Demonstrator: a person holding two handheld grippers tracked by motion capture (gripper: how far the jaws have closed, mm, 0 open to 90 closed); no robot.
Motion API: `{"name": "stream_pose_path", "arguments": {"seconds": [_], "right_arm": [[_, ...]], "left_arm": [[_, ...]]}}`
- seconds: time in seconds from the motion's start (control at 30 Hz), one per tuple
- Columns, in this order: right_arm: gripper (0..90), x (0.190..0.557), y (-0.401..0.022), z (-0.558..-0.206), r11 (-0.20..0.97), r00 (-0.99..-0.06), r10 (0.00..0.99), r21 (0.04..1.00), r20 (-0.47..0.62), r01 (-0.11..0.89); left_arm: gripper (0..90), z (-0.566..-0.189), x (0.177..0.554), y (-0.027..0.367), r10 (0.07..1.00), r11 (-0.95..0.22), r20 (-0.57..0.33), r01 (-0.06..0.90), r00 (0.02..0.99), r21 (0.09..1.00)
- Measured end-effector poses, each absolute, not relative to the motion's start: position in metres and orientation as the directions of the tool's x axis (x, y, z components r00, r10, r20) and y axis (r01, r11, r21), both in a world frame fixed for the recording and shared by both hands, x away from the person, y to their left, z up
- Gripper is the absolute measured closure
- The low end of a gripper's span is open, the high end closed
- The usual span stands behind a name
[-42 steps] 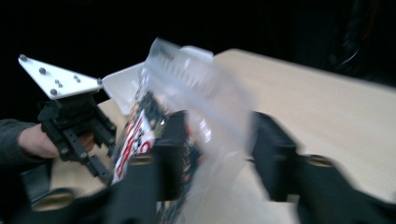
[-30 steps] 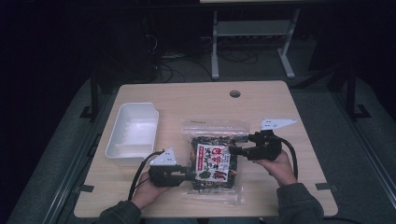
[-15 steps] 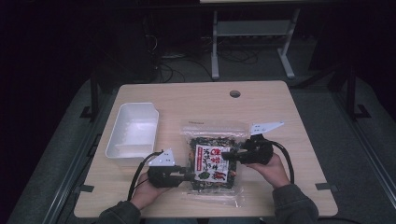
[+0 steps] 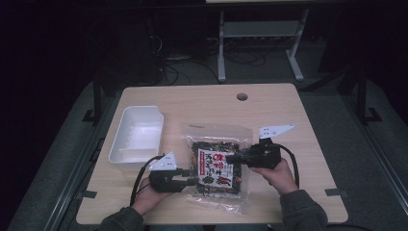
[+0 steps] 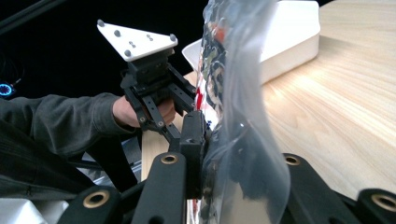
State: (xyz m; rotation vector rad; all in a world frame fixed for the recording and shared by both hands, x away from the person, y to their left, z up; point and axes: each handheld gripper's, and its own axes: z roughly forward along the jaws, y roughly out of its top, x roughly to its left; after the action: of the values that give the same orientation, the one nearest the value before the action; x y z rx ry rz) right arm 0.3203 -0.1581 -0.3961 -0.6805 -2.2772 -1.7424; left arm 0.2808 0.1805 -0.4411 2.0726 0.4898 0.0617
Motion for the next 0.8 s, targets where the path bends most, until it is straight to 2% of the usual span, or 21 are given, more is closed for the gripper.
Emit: {"name": "stream_pose_path", "arguments": {"seconds": [0.37, 0.57, 0.8], "right_arm": [[74.4, 0.313, -0.162, -0.378, 0.154, -0.874, 0.299, 0.884, 0.384, 0.441], [74.5, 0.309, -0.170, -0.369, 0.101, -0.858, 0.371, 0.902, 0.356, 0.419], [74.5, 0.305, -0.171, -0.358, 0.060, -0.804, 0.518, 0.926, 0.291, 0.373]], "left_arm": [[55.0, -0.440, 0.277, 0.184, 0.392, -0.472, -0.107, 0.299, 0.914, 0.829], [52.0, -0.439, 0.274, 0.186, 0.403, -0.494, -0.078, 0.288, 0.912, 0.820], [45.2, -0.440, 0.268, 0.190, 0.404, -0.549, -0.038, 0.275, 0.914, 0.789]]}}
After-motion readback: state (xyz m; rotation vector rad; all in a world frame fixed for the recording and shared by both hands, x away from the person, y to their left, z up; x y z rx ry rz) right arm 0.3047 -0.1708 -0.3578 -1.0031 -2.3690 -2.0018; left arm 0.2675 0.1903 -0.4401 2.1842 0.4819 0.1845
